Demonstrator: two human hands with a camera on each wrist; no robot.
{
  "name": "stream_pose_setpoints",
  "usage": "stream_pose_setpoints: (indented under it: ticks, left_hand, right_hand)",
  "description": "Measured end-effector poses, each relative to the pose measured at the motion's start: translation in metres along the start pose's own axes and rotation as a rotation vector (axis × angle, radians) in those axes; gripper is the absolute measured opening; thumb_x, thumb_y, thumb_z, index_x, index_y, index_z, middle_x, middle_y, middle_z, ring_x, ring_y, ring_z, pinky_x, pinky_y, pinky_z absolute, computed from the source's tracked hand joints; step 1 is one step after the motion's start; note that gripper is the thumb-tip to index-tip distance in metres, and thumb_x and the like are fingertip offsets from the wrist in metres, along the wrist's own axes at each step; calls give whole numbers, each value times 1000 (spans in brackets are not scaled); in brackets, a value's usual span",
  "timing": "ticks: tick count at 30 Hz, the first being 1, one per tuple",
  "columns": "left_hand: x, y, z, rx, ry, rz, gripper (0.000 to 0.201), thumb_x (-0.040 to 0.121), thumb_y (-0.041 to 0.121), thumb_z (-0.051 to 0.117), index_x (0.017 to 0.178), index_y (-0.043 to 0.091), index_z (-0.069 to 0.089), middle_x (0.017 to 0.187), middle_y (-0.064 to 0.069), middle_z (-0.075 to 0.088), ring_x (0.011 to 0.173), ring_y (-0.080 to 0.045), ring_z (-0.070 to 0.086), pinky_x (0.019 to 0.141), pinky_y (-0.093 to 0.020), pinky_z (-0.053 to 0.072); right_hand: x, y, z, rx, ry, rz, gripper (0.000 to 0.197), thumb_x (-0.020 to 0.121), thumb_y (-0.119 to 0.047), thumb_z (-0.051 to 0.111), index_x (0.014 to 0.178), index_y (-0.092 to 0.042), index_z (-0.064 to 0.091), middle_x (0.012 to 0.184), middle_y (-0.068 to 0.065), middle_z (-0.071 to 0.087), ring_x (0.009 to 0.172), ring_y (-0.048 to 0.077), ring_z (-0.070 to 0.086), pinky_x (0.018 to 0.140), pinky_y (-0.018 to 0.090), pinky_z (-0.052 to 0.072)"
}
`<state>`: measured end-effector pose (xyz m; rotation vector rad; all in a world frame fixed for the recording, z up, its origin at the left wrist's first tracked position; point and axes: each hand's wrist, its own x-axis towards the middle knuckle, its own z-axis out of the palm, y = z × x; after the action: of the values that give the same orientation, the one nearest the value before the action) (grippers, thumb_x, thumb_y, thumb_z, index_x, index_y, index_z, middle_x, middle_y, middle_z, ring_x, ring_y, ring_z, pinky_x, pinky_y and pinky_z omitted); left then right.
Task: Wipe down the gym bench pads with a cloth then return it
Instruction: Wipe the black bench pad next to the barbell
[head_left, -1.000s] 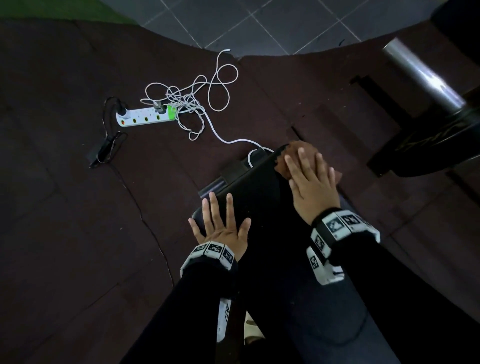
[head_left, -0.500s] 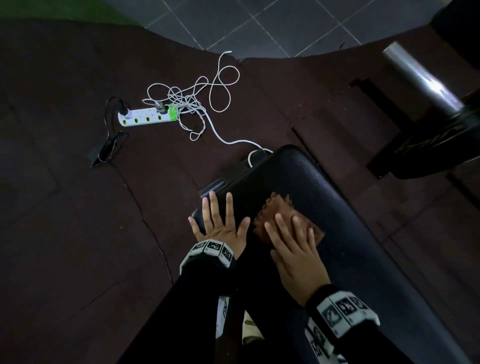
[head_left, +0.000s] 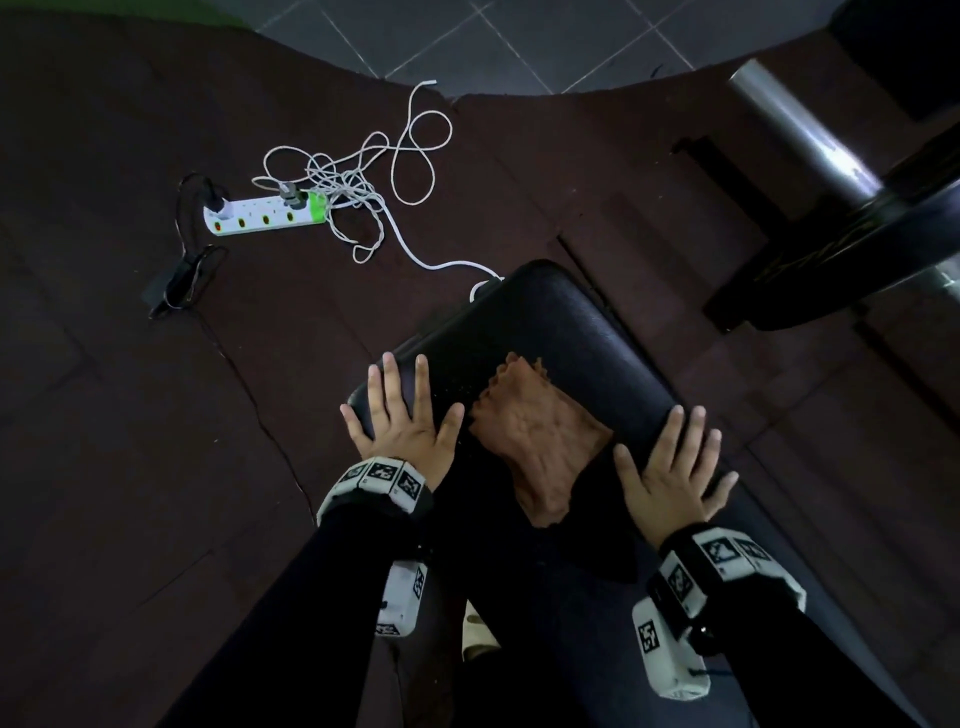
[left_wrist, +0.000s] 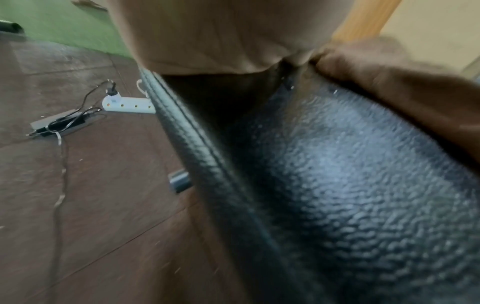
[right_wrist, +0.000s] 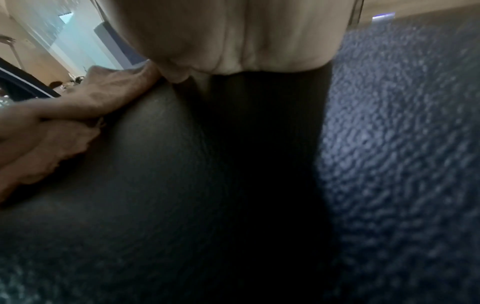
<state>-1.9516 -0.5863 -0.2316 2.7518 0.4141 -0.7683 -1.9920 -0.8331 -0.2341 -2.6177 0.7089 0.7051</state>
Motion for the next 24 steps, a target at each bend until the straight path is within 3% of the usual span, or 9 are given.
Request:
stream_pose_setpoints:
  ticks: [2, 4, 7, 11, 14, 18, 24]
  left_hand:
    - [-5, 2, 2, 2, 91, 22, 66, 93, 60, 16, 142, 37, -21, 156, 2, -23, 143, -15, -20, 113, -53, -13]
    - [-13, 13, 5, -25, 222, 20, 67, 97, 54, 26, 151, 25, 0, 159, -8, -5, 147, -22, -5, 114, -57, -6]
    - [-33, 53, 11, -110, 301, 45, 72, 93, 51, 27, 149, 7, 20, 157, -17, 10, 146, -29, 5, 114, -59, -2]
    - [-58, 104, 36, 21, 204, 265, 79, 91, 57, 31, 151, 13, 6, 159, -8, 2, 147, -23, 1, 115, -51, -9]
    - [-43, 112, 40, 75, 190, 244, 83, 90, 64, 29, 152, 14, 1, 160, -6, -2, 147, -23, 2, 114, -47, -10]
    - [-10, 97, 21, 152, 218, 290, 80, 89, 66, 21, 152, 20, 3, 160, -1, 1, 147, -27, -2, 116, -53, -5]
    - [2, 40, 4, 15, 272, 11, 76, 90, 64, 22, 152, 22, 5, 160, 2, 6, 146, -32, 2, 113, -61, 7]
  right_hand:
    - [5, 4, -2, 9, -51, 6, 80, 89, -63, 29, 146, -31, -17, 153, -10, -25, 141, 15, -22, 110, 51, -13]
    - [7, 5, -2, 25, -105, 3, 81, 87, -66, 25, 143, -33, -23, 150, -13, -32, 139, 13, -27, 109, 50, -18]
    - [9, 7, -1, 23, -126, 1, 82, 84, -68, 21, 142, -34, -26, 148, -14, -36, 138, 13, -30, 107, 49, -21]
    - [10, 9, 0, 28, -149, -5, 83, 82, -70, 19, 141, -35, -27, 145, -16, -39, 135, 11, -33, 105, 47, -24]
    - [11, 9, -1, 29, -157, -6, 83, 84, -69, 22, 141, -35, -27, 145, -16, -40, 135, 11, -34, 104, 46, -25]
    - [9, 9, -3, 30, -168, -13, 81, 86, -68, 22, 141, -34, -27, 146, -15, -39, 136, 12, -33, 105, 48, -23]
    - [7, 10, -5, 42, -187, -31, 82, 84, -70, 18, 139, -35, -30, 145, -15, -40, 135, 12, -35, 104, 47, -24]
